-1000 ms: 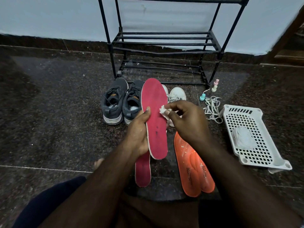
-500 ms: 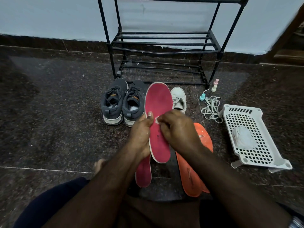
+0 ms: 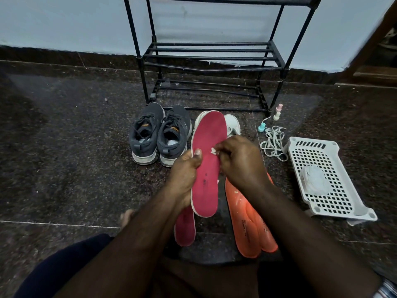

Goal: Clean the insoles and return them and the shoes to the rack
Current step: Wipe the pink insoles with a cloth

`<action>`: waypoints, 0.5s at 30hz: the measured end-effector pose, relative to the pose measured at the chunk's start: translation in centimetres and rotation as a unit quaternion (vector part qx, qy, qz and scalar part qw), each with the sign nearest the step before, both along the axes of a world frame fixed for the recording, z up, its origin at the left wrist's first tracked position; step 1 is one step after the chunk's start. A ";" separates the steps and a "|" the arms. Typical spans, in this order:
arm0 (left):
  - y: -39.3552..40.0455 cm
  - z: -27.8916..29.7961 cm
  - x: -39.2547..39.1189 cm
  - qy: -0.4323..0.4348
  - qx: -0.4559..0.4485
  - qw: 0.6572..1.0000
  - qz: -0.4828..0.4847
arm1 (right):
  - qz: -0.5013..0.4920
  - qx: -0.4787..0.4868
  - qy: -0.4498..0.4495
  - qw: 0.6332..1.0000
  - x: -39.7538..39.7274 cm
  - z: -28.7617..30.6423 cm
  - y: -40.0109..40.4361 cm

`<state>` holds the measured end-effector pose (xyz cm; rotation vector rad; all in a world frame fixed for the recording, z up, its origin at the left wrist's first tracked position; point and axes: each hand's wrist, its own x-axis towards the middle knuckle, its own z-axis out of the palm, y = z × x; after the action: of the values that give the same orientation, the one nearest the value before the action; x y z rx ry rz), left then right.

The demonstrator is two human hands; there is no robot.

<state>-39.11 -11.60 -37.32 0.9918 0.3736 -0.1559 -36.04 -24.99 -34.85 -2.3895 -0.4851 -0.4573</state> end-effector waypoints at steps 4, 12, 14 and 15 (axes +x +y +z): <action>0.5 0.3 0.0 0.004 -0.033 0.999 -0.022 | -0.013 0.063 0.048 0.997 0.3 0.7 -0.7; 0.7 0.8 0.2 0.013 -0.074 0.997 -0.006 | 0.047 0.055 0.030 0.997 -0.5 0.6 -0.1; 0.7 1.0 0.1 0.011 -0.060 0.998 -0.002 | 0.055 0.039 -0.015 0.998 -0.8 0.8 0.1; 0.7 1.0 0.1 0.011 -0.052 0.999 -0.002 | 0.058 0.036 -0.029 0.997 -0.9 0.8 0.2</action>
<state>-39.00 -10.88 -36.29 0.8878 0.3801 -0.1874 -36.90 -24.82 -34.07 -2.2700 -0.6181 -0.4841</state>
